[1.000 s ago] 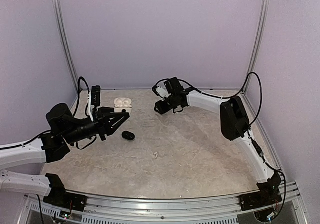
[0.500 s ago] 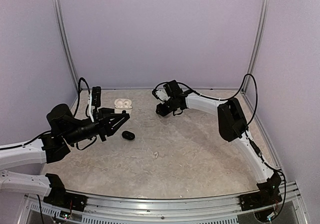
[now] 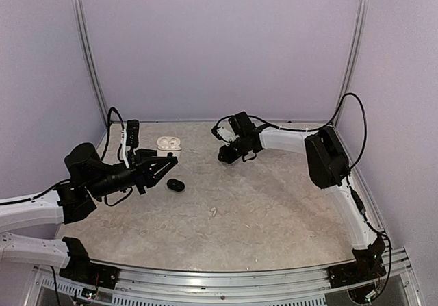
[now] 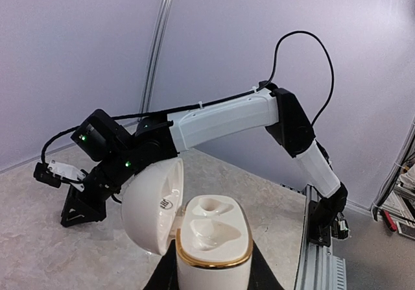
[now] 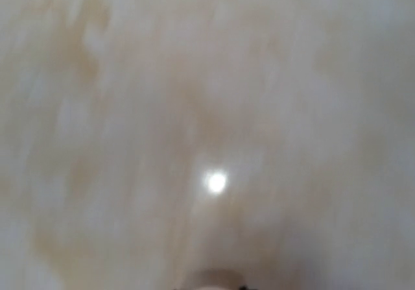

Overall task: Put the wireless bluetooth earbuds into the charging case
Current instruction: Move the left earbud to the center of the board.

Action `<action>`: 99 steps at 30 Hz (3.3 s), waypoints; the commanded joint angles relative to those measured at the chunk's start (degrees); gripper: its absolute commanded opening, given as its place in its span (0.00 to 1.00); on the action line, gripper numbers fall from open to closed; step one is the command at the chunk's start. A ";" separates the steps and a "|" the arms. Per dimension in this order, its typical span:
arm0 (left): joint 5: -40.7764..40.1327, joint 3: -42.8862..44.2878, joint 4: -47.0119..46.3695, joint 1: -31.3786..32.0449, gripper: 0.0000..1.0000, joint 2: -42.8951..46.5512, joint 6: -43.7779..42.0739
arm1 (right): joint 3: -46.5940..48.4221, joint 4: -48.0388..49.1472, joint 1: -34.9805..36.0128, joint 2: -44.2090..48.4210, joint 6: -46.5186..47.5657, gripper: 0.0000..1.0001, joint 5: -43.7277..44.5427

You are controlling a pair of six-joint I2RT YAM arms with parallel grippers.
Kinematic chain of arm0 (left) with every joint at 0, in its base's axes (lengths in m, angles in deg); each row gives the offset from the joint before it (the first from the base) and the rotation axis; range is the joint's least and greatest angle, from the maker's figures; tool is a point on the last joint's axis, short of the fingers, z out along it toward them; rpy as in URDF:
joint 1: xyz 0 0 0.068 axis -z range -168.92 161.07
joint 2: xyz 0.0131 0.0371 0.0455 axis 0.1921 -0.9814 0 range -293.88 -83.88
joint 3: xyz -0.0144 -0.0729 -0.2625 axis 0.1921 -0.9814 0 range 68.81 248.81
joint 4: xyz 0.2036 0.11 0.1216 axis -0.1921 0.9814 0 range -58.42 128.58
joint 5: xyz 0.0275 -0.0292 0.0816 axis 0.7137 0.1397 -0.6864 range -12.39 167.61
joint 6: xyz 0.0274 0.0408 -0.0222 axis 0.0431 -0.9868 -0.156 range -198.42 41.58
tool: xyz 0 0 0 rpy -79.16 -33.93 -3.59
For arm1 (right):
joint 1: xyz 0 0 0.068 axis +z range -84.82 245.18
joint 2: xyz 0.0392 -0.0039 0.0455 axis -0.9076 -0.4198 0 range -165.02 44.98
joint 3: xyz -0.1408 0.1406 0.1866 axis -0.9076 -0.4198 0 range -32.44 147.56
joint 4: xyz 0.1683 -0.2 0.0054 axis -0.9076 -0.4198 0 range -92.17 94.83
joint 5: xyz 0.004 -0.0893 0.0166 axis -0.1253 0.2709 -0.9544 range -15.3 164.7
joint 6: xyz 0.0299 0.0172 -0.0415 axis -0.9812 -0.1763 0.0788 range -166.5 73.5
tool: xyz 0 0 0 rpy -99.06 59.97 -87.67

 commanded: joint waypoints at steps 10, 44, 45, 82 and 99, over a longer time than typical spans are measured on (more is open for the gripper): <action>1.45 0.07 -2.37 0.00 0.00 -0.62 -0.71 | -40.94 -2.55 2.52 30.07 -4.18 0.11 -5.56; 1.34 -0.01 -3.14 1.32 0.00 -1.94 -1.56 | -48.53 -24.26 16.75 39.30 -6.51 0.34 7.20; 1.34 -0.01 -3.06 1.32 0.00 -1.88 -1.65 | -47.85 -25.04 16.89 38.98 -6.40 0.34 7.26; 0.61 -0.18 -2.17 1.75 0.00 -1.24 -2.75 | -40.43 -32.41 19.19 32.06 -2.75 0.21 10.17; -0.80 0.90 -1.18 2.83 0.00 -1.96 -4.30 | -46.03 -21.44 11.58 43.31 -7.20 0.16 -1.79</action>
